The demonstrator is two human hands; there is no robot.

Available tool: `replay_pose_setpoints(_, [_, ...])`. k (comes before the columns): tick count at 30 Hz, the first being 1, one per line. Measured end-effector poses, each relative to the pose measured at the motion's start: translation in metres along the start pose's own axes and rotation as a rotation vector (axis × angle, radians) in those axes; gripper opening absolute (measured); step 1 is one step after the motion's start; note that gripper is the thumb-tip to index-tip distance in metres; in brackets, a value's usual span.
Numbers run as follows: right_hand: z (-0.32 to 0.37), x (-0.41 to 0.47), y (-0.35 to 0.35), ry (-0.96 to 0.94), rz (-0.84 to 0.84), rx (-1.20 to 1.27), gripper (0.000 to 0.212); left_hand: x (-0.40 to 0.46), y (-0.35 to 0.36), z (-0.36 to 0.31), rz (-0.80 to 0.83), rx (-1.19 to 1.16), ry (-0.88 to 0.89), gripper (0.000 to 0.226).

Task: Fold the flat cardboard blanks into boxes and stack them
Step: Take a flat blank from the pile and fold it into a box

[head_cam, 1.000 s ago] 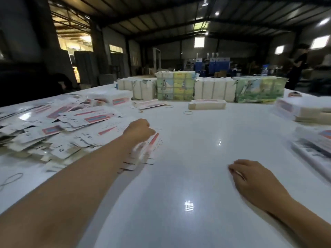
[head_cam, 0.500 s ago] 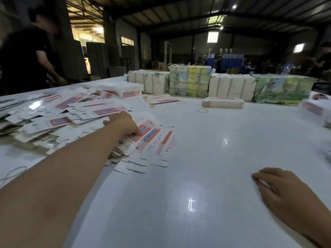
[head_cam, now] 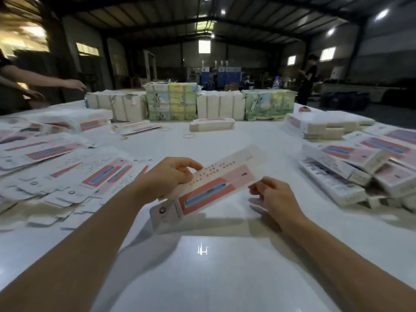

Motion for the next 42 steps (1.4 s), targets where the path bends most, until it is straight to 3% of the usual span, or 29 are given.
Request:
replay_pose_setpoints(1, [-0.002, -0.001, -0.009, 0.094, 0.007, 0.218, 0.027, -0.002, 0.012, 0.000, 0.009, 0.003, 0.012, 0.031])
replay_pose_setpoints(3, [-0.004, -0.004, -0.014, 0.231, 0.115, 0.427, 0.042, -0.006, 0.031, 0.003, 0.027, 0.040, 0.042, 0.033])
replay_pose_setpoints(5, [-0.003, -0.010, -0.007, 0.275, 0.294, 0.447, 0.053, -0.012, 0.042, 0.009, 0.050, 0.108, 0.077, 0.034])
replay_pose_setpoints(8, [0.002, -0.013, 0.001, 0.201, 0.435, 0.393, 0.042, -0.019, 0.042, 0.014, 0.032, 0.158, 0.114, 0.036])
replay_pose_setpoints(11, [0.009, -0.019, 0.006, 0.083, 0.548, 0.327, 0.034, -0.022, 0.033, 0.006, -0.093, 0.190, 0.229, 0.038])
replay_pose_setpoints(14, [0.006, -0.015, 0.000, 0.042, 0.474, 0.277, 0.019, -0.027, 0.038, -0.008, -0.130, 0.302, 0.325, 0.019])
replay_pose_setpoints(18, [0.004, -0.014, -0.001, 0.004, 0.386, 0.197, 0.014, -0.028, 0.064, -0.023, -0.018, 0.724, 0.386, 0.085])
replay_pose_setpoints(21, [0.004, -0.017, 0.004, -0.031, 0.425, 0.147, 0.015, -0.031, 0.080, -0.031, -0.007, 0.829, 0.430, 0.101])
replay_pose_setpoints(26, [0.008, -0.025, 0.008, -0.039, 0.547, 0.211, 0.018, -0.045, 0.073, -0.057, -0.163, 0.797, 0.667, 0.091])
replay_pose_setpoints(30, [0.009, -0.025, 0.007, -0.059, 0.564, 0.182, 0.023, -0.055, 0.071, -0.071, -0.195, 0.860, 0.775, 0.087])
replay_pose_setpoints(35, [0.012, -0.024, 0.000, -0.158, 0.449, -0.001, 0.024, -0.058, 0.071, -0.075, -0.147, 0.973, 0.771, 0.086])
replay_pose_setpoints(38, [0.018, -0.022, -0.005, -0.259, 0.326, -0.124, 0.029, -0.056, 0.071, -0.075, -0.145, 0.989, 0.732, 0.071])
replay_pose_setpoints(42, [0.016, -0.022, -0.006, -0.228, 0.318, -0.127, 0.025, -0.053, 0.071, -0.072, -0.154, 0.958, 0.708, 0.067])
Point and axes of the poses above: each hand's wrist, its own x-axis towards the middle knuckle, its own y-axis out of the palm, z = x × y, the point moved 7 cm from there along x, towards the middle knuckle, and after that the axes turned 12 degrees about y, right-handed, at the moved point
